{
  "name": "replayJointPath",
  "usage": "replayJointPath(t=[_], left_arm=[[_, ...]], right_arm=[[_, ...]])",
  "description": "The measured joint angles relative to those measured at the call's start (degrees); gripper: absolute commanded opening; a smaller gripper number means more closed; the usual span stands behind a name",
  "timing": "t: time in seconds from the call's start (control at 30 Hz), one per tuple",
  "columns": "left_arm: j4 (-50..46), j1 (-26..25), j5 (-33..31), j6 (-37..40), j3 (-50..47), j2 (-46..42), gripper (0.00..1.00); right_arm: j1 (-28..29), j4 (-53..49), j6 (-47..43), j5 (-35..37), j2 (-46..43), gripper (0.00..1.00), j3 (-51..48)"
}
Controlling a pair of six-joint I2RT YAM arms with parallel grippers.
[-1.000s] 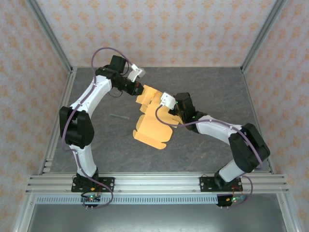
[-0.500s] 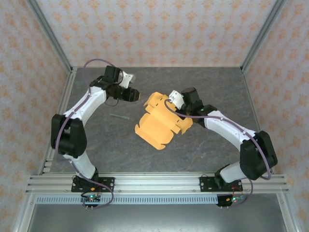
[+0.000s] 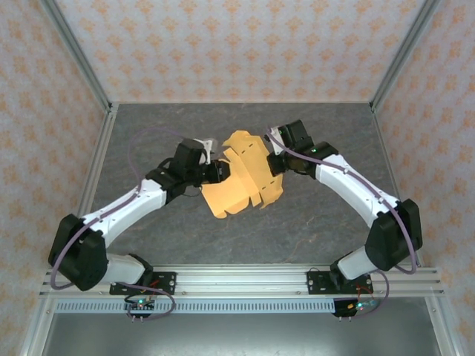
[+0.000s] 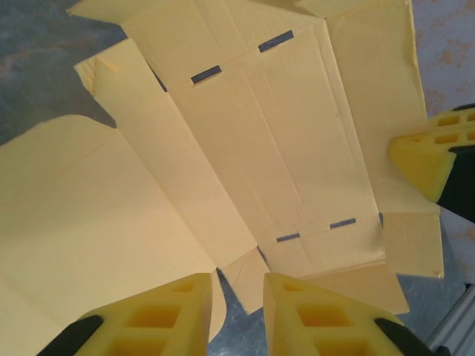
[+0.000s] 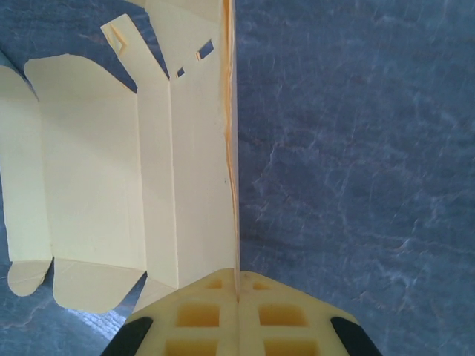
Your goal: Fold the paper box
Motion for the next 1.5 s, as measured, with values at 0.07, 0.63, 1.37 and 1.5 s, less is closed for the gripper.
replayJointPath(t=[0.07,0.63,1.37,1.5], left_arm=[[3.63,-0.90,-0.52,-2.25,-0.15,3.91,0.13],[14.93,-2.45,-0.13,-7.61,9.01,28.02,0.02],[12.26,-5.22,-2.23,-8.11,8.94,29.99,0.00],[11.82,-5.22,-3.45,-8.11,8.39,30.40,0.00]], right_arm=[[-0.15,-0.87,1.46,-0.42,0.74,0.00,0.00],[-0.74,-3.39,3.10,0.76,6.56,0.00,0.94],[-0.74,-3.82,3.06,2.69,7.98,0.00,3.54],[-0.74,-3.96,3.06,2.91,8.39,0.00,3.74]])
